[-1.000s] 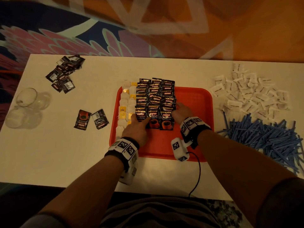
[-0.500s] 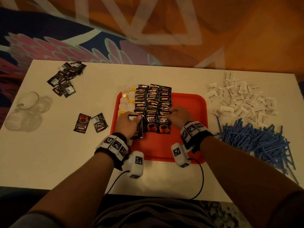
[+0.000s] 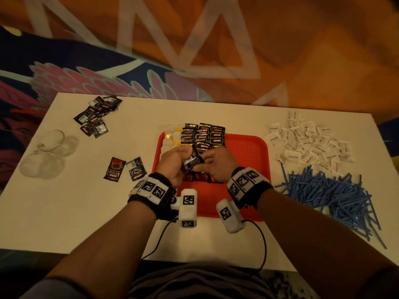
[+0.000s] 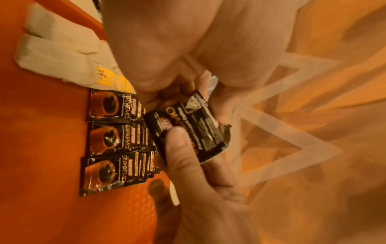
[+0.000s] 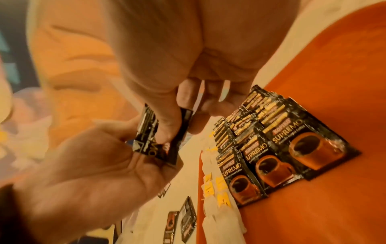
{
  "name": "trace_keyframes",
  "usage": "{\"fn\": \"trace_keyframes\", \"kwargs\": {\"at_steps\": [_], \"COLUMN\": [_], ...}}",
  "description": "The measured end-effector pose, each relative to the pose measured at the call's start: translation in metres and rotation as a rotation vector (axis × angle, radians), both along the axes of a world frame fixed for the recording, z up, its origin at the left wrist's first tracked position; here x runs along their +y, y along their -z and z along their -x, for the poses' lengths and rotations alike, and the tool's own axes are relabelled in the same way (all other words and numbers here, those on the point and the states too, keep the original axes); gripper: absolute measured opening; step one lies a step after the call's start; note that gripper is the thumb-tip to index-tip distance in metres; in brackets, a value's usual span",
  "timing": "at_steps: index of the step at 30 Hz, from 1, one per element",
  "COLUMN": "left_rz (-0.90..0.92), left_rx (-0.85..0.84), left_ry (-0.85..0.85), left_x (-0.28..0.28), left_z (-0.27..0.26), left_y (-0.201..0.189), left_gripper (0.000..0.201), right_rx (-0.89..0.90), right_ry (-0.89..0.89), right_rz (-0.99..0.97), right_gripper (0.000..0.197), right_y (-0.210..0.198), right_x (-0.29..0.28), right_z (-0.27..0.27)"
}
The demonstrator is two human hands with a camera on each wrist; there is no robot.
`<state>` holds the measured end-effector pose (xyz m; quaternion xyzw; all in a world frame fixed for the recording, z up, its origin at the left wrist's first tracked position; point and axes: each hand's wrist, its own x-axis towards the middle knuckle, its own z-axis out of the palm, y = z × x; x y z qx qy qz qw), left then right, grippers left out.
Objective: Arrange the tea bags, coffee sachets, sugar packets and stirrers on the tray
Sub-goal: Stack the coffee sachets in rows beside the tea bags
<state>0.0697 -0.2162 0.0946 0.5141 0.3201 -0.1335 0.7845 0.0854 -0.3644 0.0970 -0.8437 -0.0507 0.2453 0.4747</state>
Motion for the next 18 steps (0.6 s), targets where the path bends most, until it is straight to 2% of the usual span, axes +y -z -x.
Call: {"fn": "trace_keyframes", "kwargs": {"at_steps": [2, 3, 5, 6, 7, 9, 10, 12, 15, 16, 18], "left_rz": [0.024, 0.04, 0.072, 0.086, 0.103, 0.126, 0.112, 0.035, -0.153, -0.178, -0.199], "left_rx": [-0.03, -0.023, 0.064, 0.116, 0.146, 0.122, 0.091, 0.027, -0.048, -0.07, -0.104], "left_ry": [-0.038, -0.058, -0.03, 0.041, 0.133, 0.273, 0.287, 0.21, 0.105, 0.093, 0.087], "left_x": [0.003, 0.007, 0.016, 0.021, 0.023, 0.022, 0.019, 0.017, 0.019, 0.02, 0.021], "left_z": [0.004, 0.005, 0.008, 0.011, 0.015, 0.023, 0.025, 0.025, 0.023, 0.022, 0.023], "left_y": [-0.002, -0.002, 0.001, 0.0, -0.002, -0.007, -0.01, -0.01, -0.009, -0.008, -0.009], "left_gripper": [0.018, 0.033, 0.061, 0.066, 0.062, 0.036, 0.023, 0.007, 0.015, 0.016, 0.017], "right_rx": [-0.067, -0.102, -0.177, -0.219, -0.271, -0.352, -0.36, -0.308, 0.011, 0.1, 0.085], "right_ry": [0.028, 0.061, 0.116, 0.123, 0.109, 0.035, 0.006, 0.036, 0.223, 0.221, 0.112], "right_rz": [0.015, 0.017, -0.002, -0.011, -0.012, 0.013, 0.023, -0.026, -0.25, -0.266, -0.14], "right_gripper": [0.011, 0.009, 0.022, 0.031, 0.038, 0.044, 0.046, 0.049, 0.045, 0.038, 0.03], "right_y": [-0.004, -0.005, -0.006, -0.006, -0.007, -0.008, -0.008, -0.007, -0.006, -0.005, 0.0], "right_x": [0.002, 0.002, 0.0, -0.001, -0.002, -0.001, 0.001, 0.003, 0.004, 0.004, 0.005], "right_z": [0.002, 0.003, 0.003, 0.004, 0.004, 0.006, 0.007, 0.009, 0.01, 0.01, 0.011]}}
